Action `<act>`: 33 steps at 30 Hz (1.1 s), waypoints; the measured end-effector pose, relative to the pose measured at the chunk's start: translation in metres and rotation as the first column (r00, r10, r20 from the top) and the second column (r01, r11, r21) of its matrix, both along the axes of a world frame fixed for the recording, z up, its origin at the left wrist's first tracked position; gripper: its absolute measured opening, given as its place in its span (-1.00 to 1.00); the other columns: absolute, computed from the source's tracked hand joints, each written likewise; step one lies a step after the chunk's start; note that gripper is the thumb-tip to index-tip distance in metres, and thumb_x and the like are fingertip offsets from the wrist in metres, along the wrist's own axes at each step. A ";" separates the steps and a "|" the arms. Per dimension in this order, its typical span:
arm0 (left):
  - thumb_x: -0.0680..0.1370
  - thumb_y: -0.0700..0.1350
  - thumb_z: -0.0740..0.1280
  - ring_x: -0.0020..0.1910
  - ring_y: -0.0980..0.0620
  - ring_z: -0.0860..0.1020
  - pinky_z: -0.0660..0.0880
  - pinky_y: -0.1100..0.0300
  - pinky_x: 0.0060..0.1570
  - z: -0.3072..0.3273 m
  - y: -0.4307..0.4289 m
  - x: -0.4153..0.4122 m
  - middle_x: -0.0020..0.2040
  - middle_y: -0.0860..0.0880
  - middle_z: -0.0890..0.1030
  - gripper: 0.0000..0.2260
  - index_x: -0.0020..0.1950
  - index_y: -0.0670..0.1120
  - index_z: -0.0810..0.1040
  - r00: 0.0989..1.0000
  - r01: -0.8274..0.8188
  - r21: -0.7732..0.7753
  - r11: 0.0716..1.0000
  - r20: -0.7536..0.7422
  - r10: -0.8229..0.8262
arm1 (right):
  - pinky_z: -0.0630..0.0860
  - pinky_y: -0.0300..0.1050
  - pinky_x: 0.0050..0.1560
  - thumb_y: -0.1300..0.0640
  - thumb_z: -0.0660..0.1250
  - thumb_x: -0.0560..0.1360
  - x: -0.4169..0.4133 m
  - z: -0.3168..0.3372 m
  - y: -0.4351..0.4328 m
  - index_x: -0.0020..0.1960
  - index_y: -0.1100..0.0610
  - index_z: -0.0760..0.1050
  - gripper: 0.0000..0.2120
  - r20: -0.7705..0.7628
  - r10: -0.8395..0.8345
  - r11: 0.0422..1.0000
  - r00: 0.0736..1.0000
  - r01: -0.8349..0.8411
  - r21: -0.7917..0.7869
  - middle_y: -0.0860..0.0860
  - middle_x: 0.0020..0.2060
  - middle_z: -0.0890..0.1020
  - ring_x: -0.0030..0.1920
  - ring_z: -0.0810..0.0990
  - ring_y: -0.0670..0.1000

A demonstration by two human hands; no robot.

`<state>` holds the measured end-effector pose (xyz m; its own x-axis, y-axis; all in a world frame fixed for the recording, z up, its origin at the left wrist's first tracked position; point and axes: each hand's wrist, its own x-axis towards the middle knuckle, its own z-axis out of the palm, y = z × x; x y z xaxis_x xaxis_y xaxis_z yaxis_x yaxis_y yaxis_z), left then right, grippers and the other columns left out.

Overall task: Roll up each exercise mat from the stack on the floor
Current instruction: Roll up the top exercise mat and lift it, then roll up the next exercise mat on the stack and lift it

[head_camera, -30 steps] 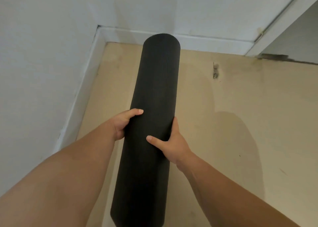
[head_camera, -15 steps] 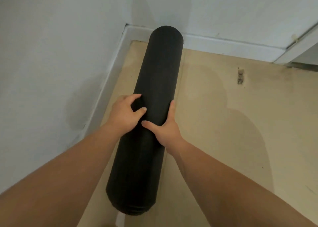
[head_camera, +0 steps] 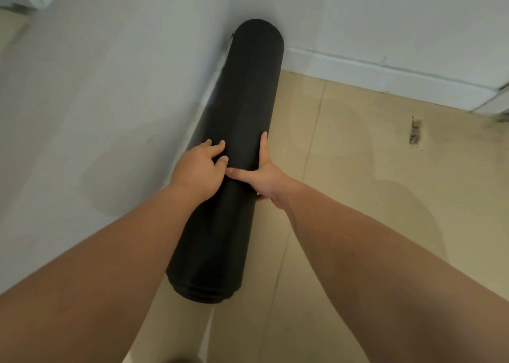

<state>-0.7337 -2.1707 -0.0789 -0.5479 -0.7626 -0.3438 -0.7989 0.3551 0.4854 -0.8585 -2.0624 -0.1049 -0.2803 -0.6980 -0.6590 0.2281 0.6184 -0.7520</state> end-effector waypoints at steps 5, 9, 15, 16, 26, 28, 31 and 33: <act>0.42 0.30 0.48 0.43 -0.10 0.44 0.48 -0.06 0.34 0.014 0.015 -0.013 0.46 -0.06 0.47 -0.23 0.54 0.00 0.39 0.977 0.084 -0.173 0.981 0.210 -0.046 | 0.43 -0.06 0.17 0.17 0.60 0.45 -0.020 0.020 0.015 0.66 -0.23 -0.32 0.24 -0.042 0.173 0.983 0.984 -0.170 0.065 0.01 0.64 0.20 0.52 0.33 0.07; 0.39 0.19 0.54 0.25 -0.17 0.52 0.56 -0.07 0.13 0.024 0.026 -0.036 0.34 -0.13 0.47 -0.24 0.47 -0.11 0.37 0.942 0.143 -0.175 0.974 0.326 -0.080 | 0.54 0.08 0.31 0.29 0.57 0.47 -0.023 0.022 0.026 0.69 -0.20 -0.10 0.11 -0.028 0.146 0.987 0.989 -0.143 0.073 0.08 0.64 0.21 0.54 0.36 0.18; 0.42 0.06 0.58 0.57 -0.27 0.22 0.35 -0.16 0.46 0.014 0.029 -0.043 0.66 -0.17 0.02 0.06 0.67 -0.06 -0.09 0.921 0.109 -0.104 0.989 0.384 -0.061 | 0.35 0.07 0.49 0.34 0.47 0.51 -0.012 0.007 0.029 0.69 -0.21 -0.07 0.04 -0.076 0.175 0.983 0.982 -0.169 0.072 -0.01 0.65 0.21 0.60 0.26 0.14; 0.43 0.04 0.58 0.58 -0.26 0.20 0.33 -0.15 0.47 0.012 0.024 -0.041 0.66 -0.16 0.01 0.05 0.67 -0.06 -0.09 0.922 0.105 -0.103 0.989 0.383 -0.058 | 0.32 0.06 0.51 0.35 0.46 0.51 -0.010 0.007 0.028 0.69 -0.20 -0.08 0.03 -0.076 0.188 0.980 0.979 -0.182 0.077 -0.01 0.66 0.19 0.61 0.23 0.14; 0.53 0.20 0.42 0.60 -0.25 0.10 0.20 -0.31 0.49 0.049 0.033 -0.034 0.67 -0.13 -0.04 -0.10 0.67 0.01 -0.07 0.878 0.219 -0.153 0.964 0.462 -0.126 | 0.41 -0.09 0.32 0.27 0.37 0.59 -0.025 0.064 0.051 0.70 -0.09 -0.01 -0.15 -0.270 0.125 0.988 0.955 -0.094 0.123 0.03 0.65 0.21 0.56 0.32 0.14; 0.57 0.18 0.37 0.59 -0.26 0.14 0.20 -0.32 0.49 0.082 0.062 -0.046 0.66 -0.14 0.02 -0.22 0.65 0.01 0.04 0.890 0.255 -0.141 0.957 0.422 -0.175 | 0.48 -0.07 0.32 0.23 0.39 0.57 -0.042 0.097 0.084 0.70 -0.06 0.04 -0.17 -0.298 0.046 0.989 0.953 -0.002 0.145 0.06 0.58 0.32 0.45 0.45 0.14; 0.58 0.24 0.31 0.44 -0.24 0.37 0.37 -0.28 0.38 0.153 0.117 -0.062 0.54 -0.14 0.31 -0.40 0.54 0.01 0.30 0.917 0.257 -0.035 0.966 0.326 -0.232 | 0.52 -0.16 -0.05 0.16 0.41 0.55 -0.061 0.171 0.149 0.68 -0.02 0.13 -0.21 -0.319 -0.028 0.972 0.947 0.100 0.211 0.08 0.38 0.48 0.06 0.59 0.01; 0.56 0.34 0.24 0.21 -0.14 0.54 0.51 -0.20 0.22 0.218 0.156 -0.073 0.24 -0.06 0.59 -0.47 0.39 0.04 0.47 0.936 0.236 0.033 0.971 0.261 -0.236 | 0.50 -0.09 0.15 0.09 0.43 0.54 -0.072 0.235 0.195 0.65 -0.01 0.19 -0.25 -0.306 -0.086 0.960 0.948 0.161 0.230 0.09 0.48 0.42 0.24 0.55 0.08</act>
<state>-0.8071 -2.0150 0.1395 -0.6032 -0.6216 -0.4998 -0.7907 0.5485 0.2719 -0.9305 -1.8672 0.1300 -0.5590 -0.4694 -0.6835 0.1095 0.7754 -0.6220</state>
